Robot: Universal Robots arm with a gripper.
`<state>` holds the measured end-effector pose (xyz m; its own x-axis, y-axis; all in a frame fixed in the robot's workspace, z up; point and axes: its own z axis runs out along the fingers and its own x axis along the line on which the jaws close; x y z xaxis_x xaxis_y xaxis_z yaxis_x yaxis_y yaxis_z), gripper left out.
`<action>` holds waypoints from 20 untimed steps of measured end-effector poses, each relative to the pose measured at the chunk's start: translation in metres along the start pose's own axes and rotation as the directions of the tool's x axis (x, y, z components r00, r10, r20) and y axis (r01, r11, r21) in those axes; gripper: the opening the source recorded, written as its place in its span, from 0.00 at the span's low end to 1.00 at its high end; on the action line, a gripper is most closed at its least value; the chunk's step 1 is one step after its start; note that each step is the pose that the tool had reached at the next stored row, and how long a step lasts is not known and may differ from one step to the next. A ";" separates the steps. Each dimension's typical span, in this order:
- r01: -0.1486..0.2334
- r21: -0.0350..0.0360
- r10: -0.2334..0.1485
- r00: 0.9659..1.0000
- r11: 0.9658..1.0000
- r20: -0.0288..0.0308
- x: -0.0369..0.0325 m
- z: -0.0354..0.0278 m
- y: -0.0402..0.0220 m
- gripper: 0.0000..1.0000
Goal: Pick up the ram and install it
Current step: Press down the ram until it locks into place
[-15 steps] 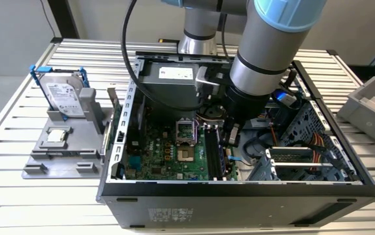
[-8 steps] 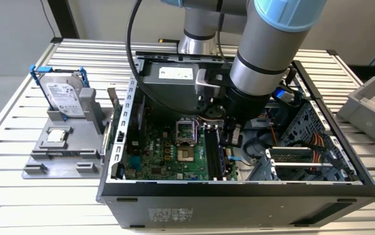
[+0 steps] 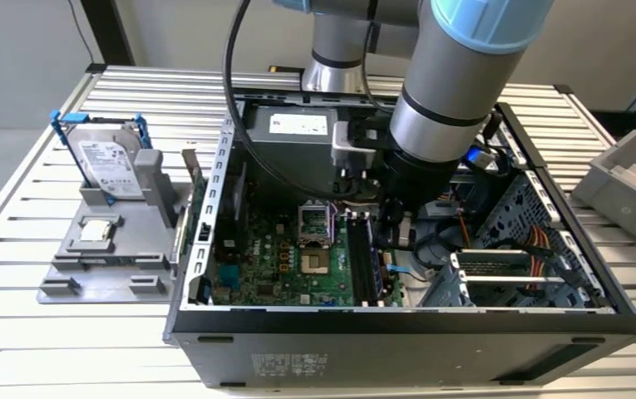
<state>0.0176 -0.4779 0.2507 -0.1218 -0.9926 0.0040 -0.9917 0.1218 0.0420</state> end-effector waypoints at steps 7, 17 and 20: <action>0.066 0.000 -0.066 0.998 0.998 -0.003 0.0000 0.0000 0.0000 0.00; 0.073 0.000 -0.073 0.997 0.997 -0.003 -0.0051 0.0013 -0.0010 0.00; 0.075 0.000 -0.075 0.997 0.997 -0.003 -0.0067 0.0034 -0.0012 0.00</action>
<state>0.0194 -0.4714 0.2471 -0.0466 -0.9989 0.0038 -0.9980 0.0467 0.0420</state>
